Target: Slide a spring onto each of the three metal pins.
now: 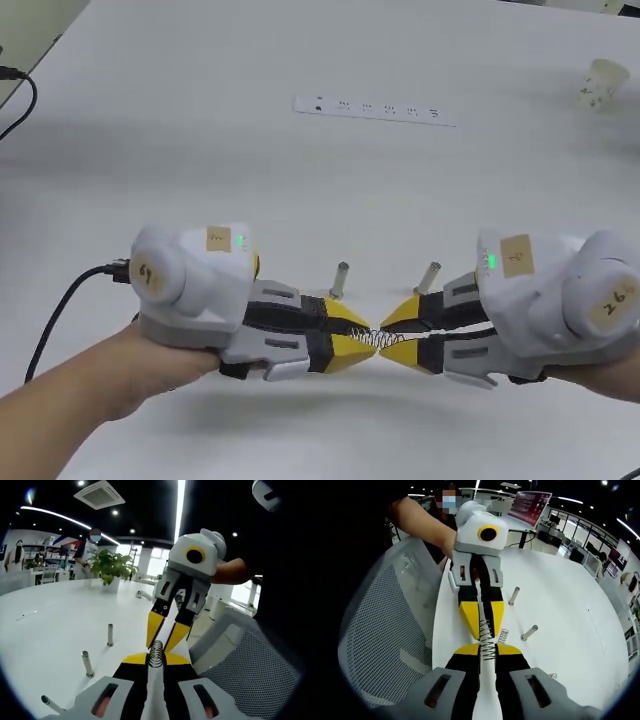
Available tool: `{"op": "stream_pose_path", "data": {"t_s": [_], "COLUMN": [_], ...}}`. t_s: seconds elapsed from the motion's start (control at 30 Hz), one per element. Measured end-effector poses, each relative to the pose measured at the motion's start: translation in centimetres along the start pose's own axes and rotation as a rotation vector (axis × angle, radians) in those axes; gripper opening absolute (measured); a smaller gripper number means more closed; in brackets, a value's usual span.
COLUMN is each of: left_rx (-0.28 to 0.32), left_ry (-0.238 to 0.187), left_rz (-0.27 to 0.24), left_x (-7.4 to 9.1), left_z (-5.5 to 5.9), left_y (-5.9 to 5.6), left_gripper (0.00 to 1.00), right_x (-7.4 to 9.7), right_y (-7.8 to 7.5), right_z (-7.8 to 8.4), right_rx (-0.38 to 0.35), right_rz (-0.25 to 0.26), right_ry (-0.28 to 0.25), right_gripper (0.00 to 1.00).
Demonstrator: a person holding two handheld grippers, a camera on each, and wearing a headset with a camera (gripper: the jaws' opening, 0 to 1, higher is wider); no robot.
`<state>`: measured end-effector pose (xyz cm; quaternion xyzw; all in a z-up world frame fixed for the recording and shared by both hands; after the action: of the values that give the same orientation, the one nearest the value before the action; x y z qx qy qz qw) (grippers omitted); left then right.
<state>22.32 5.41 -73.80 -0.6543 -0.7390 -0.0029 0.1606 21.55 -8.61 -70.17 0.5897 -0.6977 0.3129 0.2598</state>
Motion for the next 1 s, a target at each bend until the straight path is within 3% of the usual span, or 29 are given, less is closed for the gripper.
{"op": "stream_pose_path", "data": {"t_s": [1.0], "left_rx": [0.002], "left_ry": [0.027], "left_rz": [0.038], "left_x": [0.84], "left_z": [-0.10], "left_y": [-0.27], "left_gripper": [0.02], "right_x": [-0.62], "right_y": [0.35], "right_z": [-0.41], "right_rx": [0.029], "right_rz": [-0.028], "right_ry": [-0.029], "right_gripper": [0.09]}}
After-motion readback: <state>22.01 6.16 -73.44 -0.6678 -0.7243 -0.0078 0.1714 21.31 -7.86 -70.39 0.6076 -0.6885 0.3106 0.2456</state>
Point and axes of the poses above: the centre of the closed fingertips' face, and the gripper's own axes: x roughly backward along the fingers, y roughly to its left, z roughly out of its underside, the point moved 9 cm from there along x, roughly backward along the fingers, and after that the axes turned 1 degree about z, right-handed, at the moved point
